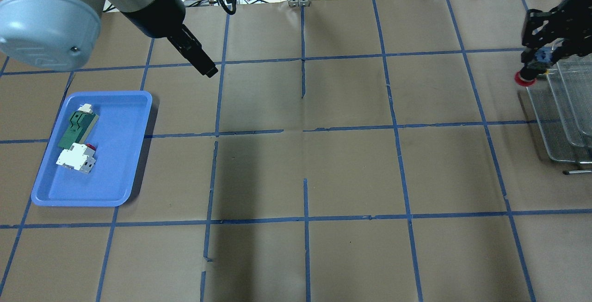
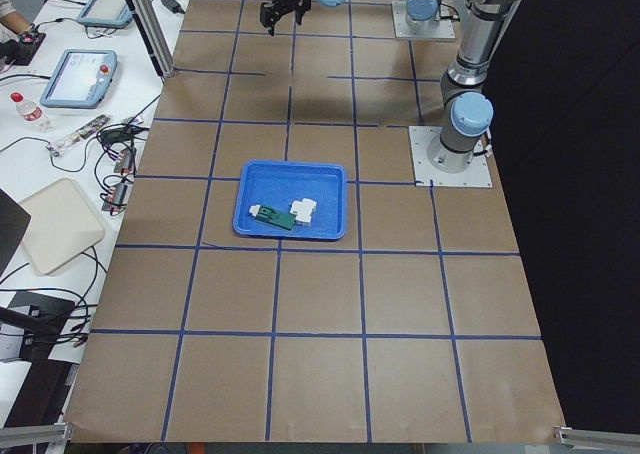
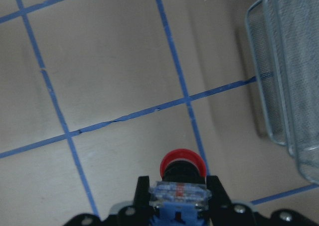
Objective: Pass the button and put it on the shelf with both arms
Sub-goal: 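Carry the button with the right gripper to the wire basket while the left arm withdraws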
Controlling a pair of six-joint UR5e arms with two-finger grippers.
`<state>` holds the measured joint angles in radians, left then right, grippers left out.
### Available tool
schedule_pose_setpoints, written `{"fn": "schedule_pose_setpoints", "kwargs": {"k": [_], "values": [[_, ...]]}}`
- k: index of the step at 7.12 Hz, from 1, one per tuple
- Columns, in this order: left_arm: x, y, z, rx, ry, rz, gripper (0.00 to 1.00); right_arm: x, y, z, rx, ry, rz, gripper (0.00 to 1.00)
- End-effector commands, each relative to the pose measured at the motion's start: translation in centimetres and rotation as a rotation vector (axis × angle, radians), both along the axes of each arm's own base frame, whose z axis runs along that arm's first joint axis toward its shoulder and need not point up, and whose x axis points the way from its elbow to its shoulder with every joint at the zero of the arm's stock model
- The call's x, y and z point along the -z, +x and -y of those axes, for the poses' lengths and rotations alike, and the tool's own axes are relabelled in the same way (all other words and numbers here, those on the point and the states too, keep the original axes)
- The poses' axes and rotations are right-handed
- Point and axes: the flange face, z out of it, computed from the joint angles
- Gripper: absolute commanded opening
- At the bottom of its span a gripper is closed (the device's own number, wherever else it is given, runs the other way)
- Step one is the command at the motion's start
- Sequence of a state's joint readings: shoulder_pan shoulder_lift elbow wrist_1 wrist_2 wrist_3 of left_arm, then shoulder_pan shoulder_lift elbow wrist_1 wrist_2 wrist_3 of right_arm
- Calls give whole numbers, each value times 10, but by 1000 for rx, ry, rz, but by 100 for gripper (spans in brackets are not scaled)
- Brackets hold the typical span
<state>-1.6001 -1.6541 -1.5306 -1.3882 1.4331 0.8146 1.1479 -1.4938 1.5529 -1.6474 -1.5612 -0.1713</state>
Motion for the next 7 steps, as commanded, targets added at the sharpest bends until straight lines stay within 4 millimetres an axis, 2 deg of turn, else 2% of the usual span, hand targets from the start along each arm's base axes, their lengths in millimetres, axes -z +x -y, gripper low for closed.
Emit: {"fn": "schedule_pose_setpoints", "kwargs": {"k": [1,2,4,7], "values": [[-12,22,10,-222,-46,9,100,-3,-81,-12,-97,-34,-46,0],[-15,24,8,-321,-32,-5,100,-2,-106,-18,-125,-46,-44,0],[-17,26,4,-531,-28,-8,100,29,-164,-10,-153,-76,-41,0],[-19,35,-8,-649,-41,43,100,66,-181,1,-140,-63,36,0]]}}
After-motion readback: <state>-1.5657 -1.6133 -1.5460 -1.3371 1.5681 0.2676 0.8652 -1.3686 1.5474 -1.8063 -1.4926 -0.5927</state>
